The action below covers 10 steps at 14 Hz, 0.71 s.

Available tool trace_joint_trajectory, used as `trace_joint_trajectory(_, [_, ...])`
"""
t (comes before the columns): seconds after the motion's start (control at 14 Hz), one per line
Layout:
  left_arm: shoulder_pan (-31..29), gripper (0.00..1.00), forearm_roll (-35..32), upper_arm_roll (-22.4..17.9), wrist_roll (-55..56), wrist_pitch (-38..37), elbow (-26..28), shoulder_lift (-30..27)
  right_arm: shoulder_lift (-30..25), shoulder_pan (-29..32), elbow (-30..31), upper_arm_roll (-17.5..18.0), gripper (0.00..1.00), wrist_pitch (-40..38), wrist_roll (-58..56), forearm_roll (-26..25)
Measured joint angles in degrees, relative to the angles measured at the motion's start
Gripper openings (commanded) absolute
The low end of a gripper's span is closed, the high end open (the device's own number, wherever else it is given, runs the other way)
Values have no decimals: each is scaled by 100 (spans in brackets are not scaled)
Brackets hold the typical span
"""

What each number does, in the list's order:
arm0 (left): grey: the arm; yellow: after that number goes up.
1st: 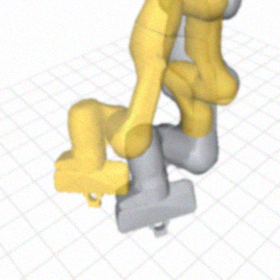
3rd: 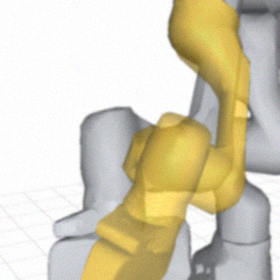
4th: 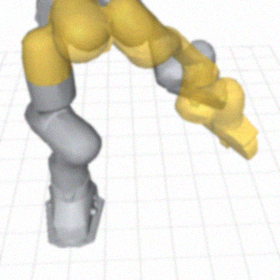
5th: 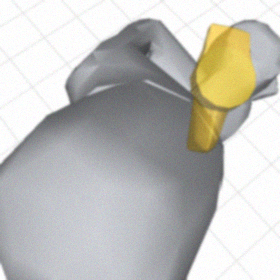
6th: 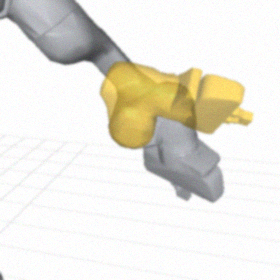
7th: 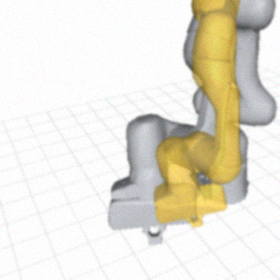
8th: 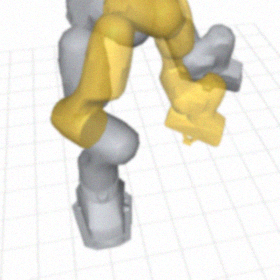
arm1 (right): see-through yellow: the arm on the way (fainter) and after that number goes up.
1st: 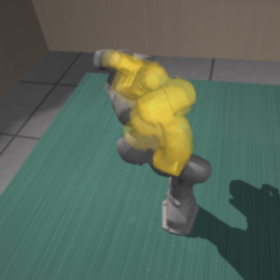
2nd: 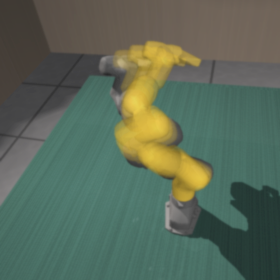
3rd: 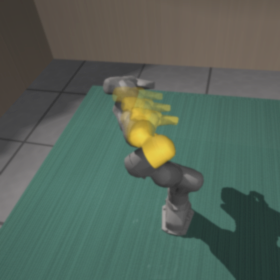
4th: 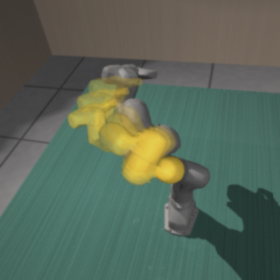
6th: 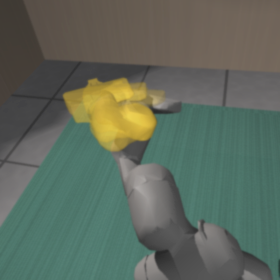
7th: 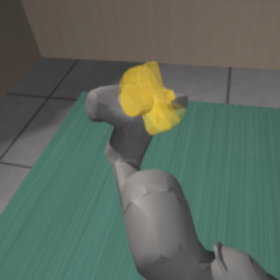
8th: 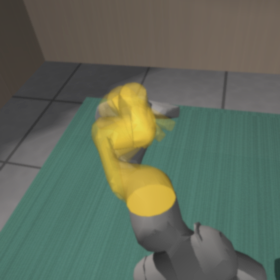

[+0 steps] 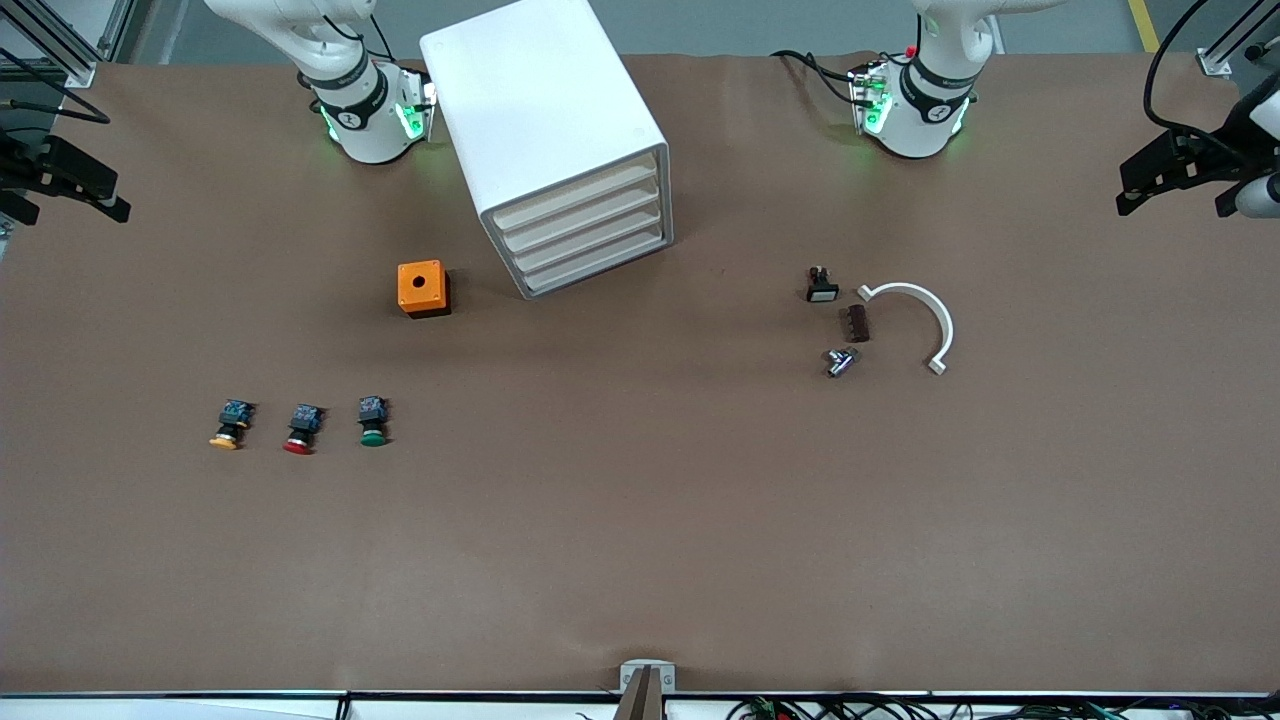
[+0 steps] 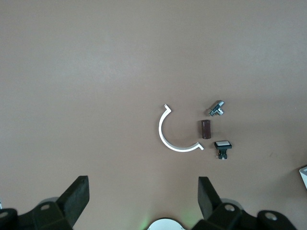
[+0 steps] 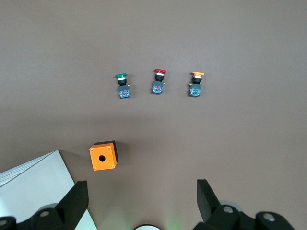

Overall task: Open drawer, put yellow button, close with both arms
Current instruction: 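Reach the left gripper to the white cabinet's top drawer front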

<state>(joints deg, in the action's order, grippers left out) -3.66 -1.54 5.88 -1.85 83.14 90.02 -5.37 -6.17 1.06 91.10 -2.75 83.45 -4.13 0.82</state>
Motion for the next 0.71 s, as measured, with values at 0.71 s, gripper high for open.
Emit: trace_joint_trajectory(0.71, [68, 100, 30, 106, 292, 16, -116, 512, -6, 1, 0, -15, 100, 89, 1, -86])
